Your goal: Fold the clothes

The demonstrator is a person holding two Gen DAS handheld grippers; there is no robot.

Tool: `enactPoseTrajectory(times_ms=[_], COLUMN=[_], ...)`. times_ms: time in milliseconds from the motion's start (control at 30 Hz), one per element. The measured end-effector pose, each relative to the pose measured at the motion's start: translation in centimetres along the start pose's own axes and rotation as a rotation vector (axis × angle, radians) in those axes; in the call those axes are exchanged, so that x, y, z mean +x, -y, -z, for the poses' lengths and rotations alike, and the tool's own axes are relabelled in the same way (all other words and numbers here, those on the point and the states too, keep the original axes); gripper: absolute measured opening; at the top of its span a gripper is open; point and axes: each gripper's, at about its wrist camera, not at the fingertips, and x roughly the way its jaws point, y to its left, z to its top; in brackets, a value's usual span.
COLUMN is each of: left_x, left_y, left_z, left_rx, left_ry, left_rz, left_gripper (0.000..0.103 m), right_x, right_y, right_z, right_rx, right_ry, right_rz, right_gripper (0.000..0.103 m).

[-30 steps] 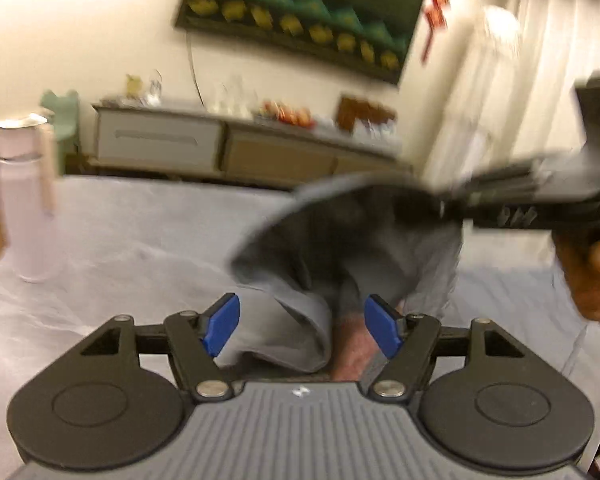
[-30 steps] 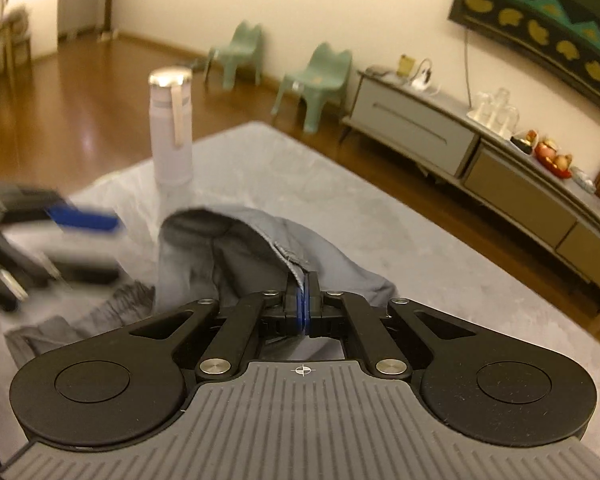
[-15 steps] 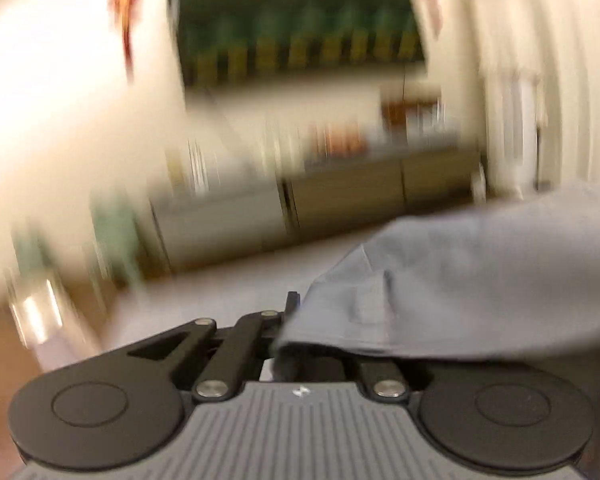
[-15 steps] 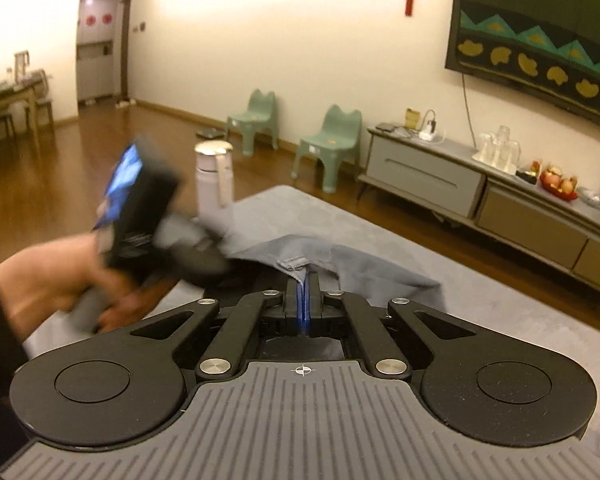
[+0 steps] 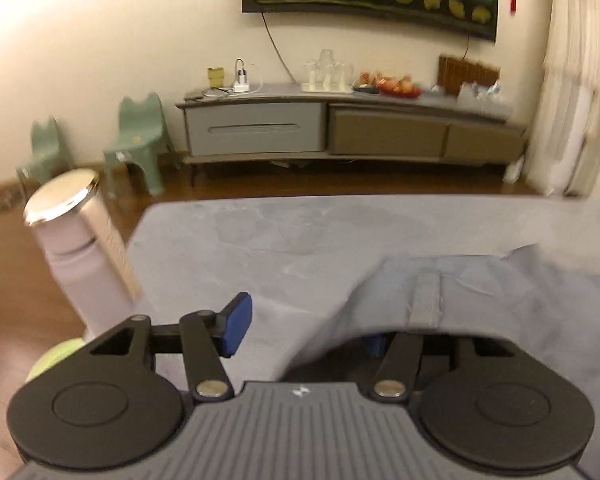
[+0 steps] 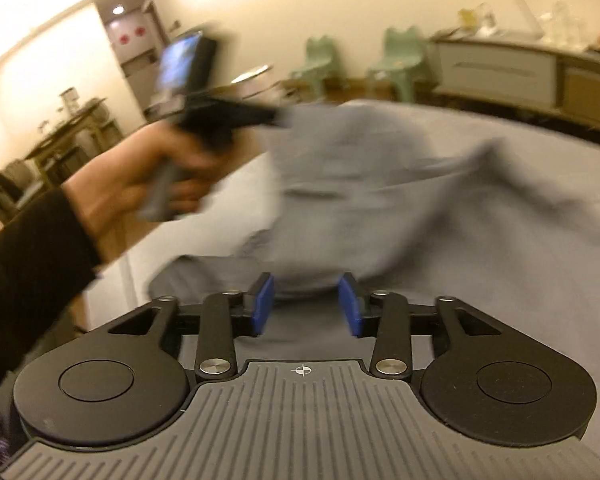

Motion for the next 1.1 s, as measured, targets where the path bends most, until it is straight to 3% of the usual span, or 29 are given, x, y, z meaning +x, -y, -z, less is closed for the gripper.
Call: enactPoseTrajectory(times_ms=[33, 133, 167, 233, 300, 367, 400, 433, 467, 500, 533, 600, 667, 700, 733, 833, 900, 933, 967, 1100], left_x=[-1.0, -3.4, -3.5, -2.6, -1.1, 1.2, 1.6, 1.8, 2.1, 2.4, 2.2, -0.3, -2.6, -3.0, -3.3, -2.5, -3.1, -3.4, -4.0, -4.8], left_y=[-0.2, 0.3, 0.7, 1.6, 1.9, 2.8, 2.8, 2.7, 2.6, 2.5, 2.0, 0.7, -3.4, -4.9, -6.4, -6.4, -6.0, -5.7, -5.3, -1.9], left_z=[0.4, 0.9, 1.0, 1.6, 2.1, 2.2, 2.0, 1.8, 1.6, 1.4, 1.1, -0.2, -1.0, -1.2, -1.5, -1.3, -0.7, -0.4, 0.1, 1.1], left_rx=[-0.022, -0.097, -0.098, -0.08, -0.072, -0.061, -0.068, -0.077, -0.085, -0.094, -0.124, -0.203, -0.395, -0.453, -0.509, -0.483, -0.472, -0.468, -0.462, -0.38], left_ry=[0.012, 0.019, 0.016, -0.03, -0.126, -0.229, -0.234, -0.237, -0.239, -0.241, -0.23, -0.105, 0.004, 0.001, -0.004, -0.125, -0.117, -0.111, -0.091, -0.093], left_rz=[0.039, 0.261, 0.295, 0.344, 0.338, 0.309, 0.31, 0.312, 0.314, 0.316, 0.325, 0.342, 0.323, 0.294, 0.265, 0.131, 0.081, 0.058, 0.05, 0.05], left_gripper=[0.059, 0.069, 0.077, 0.091, 0.091, 0.089, 0.087, 0.078, 0.038, 0.012, 0.01, 0.005, 0.004, 0.004, 0.005, 0.019, 0.036, 0.053, 0.062, 0.065], right_x=[-1.6, -5.0, -5.6, -6.4, -7.3, -8.4, -9.0, -9.7, -10.4, -11.1, -11.7, -13.1, -14.1, -14.9, -15.5, -16.8, -17.2, -17.3, -17.4, -18.2], right_y=[1.8, 7.9, 9.9, 13.3, 16.0, 18.4, 19.3, 20.1, 20.9, 21.8, 22.6, 24.1, 25.4, 26.1, 27.0, 29.6, 30.2, 30.4, 30.7, 29.7], right_z=[-0.3, -0.7, -0.5, 0.3, 1.6, 3.0, 3.8, 4.8, 5.7, 6.6, 7.5, 9.3, 10.5, 11.0, 11.3, 11.7, 11.9, 11.9, 11.9, 12.2], right_rx=[-0.007, 0.018, 0.023, 0.021, 0.016, 0.023, 0.027, 0.032, 0.038, 0.043, 0.048, 0.052, 0.06, 0.079, 0.106, 0.159, 0.165, 0.162, 0.157, 0.122], right_ry=[0.009, -0.026, -0.048, -0.094, -0.137, -0.17, -0.182, -0.191, -0.2, -0.209, -0.218, -0.233, -0.219, -0.206, -0.193, -0.181, -0.192, -0.198, -0.203, -0.19], right_rz=[0.069, 0.276, 0.335, 0.44, 0.514, 0.553, 0.562, 0.566, 0.57, 0.574, 0.578, 0.573, 0.533, 0.516, 0.502, 0.487, 0.504, 0.519, 0.536, 0.588], right_gripper=[0.054, 0.055, 0.056, 0.056, 0.058, 0.066, 0.068, 0.068, 0.068, 0.068, 0.068, 0.066, 0.065, 0.065, 0.065, 0.066, 0.071, 0.071, 0.071, 0.072])
